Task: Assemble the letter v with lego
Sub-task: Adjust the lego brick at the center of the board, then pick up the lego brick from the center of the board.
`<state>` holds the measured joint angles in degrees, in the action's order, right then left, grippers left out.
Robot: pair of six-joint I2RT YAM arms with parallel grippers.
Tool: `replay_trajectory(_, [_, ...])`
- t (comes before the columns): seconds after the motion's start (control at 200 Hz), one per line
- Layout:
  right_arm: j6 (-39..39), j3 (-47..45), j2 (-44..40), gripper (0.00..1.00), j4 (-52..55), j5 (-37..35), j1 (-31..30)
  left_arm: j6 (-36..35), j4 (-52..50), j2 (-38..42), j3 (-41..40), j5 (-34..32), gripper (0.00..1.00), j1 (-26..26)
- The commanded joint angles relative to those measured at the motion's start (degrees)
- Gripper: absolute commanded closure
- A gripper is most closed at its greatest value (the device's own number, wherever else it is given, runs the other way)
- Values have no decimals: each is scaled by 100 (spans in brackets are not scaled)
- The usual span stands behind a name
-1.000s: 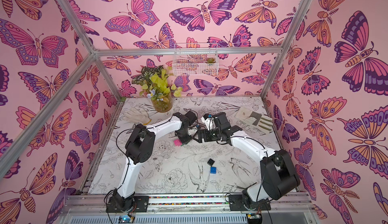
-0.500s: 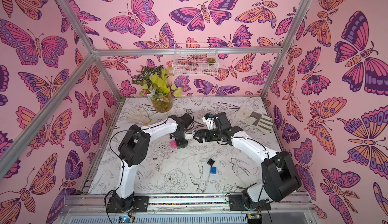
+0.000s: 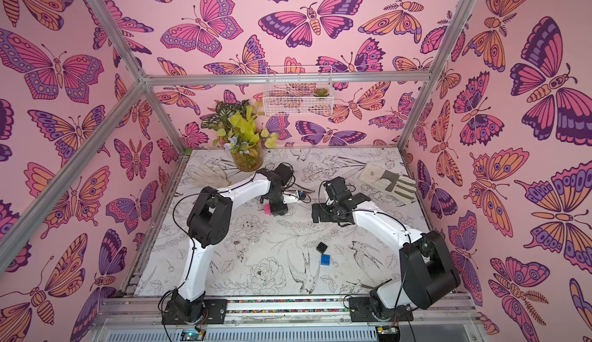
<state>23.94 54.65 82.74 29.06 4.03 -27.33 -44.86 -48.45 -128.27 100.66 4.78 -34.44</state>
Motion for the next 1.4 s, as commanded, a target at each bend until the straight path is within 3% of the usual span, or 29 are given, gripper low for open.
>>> replay_trajectory(0.0, [148,-8,-81,1,134,-178,-66,-163,15,-225,-54,-57,52,59])
replay_trajectory(0.491, [174,-31,139,1,17,-55,-138,379,119,67,269,-346,42,-24])
replay_trajectory(0.786, [290,-150,-30,1,173,-221,-319,795,120,780,392,85,40,-188])
replay_trajectory(0.901, [386,-278,-37,1,222,-314,-500,1351,90,1002,365,-81,39,-318])
replay_trajectory(0.986, [505,-452,-109,1,228,-414,-682,2206,155,1232,291,-519,39,-421])
replay_trajectory(1.031, [601,-584,-193,1,205,-519,-797,2651,207,1396,158,-717,36,-457])
replay_trajectory(1.092, [736,-743,-308,1,205,-599,-910,3188,396,1713,-221,-999,21,-549])
replay_trajectory(1.272, [1094,-1085,-667,4,320,-987,-1309,4227,1745,3182,-2084,-1484,18,-819])
replay_trajectory(1.287, [1133,-1107,-690,4,334,-1009,-1342,4341,1828,3297,-2189,-1514,15,-819])
replay_trajectory(1.312, [1187,-1138,-725,4,358,-1048,-1388,4508,1908,3467,-2384,-1562,1,-819])
replay_trajectory(1.397, [1409,-1241,-855,9,400,-1189,-1599,4945,2053,3963,-2887,-1577,0,-815])
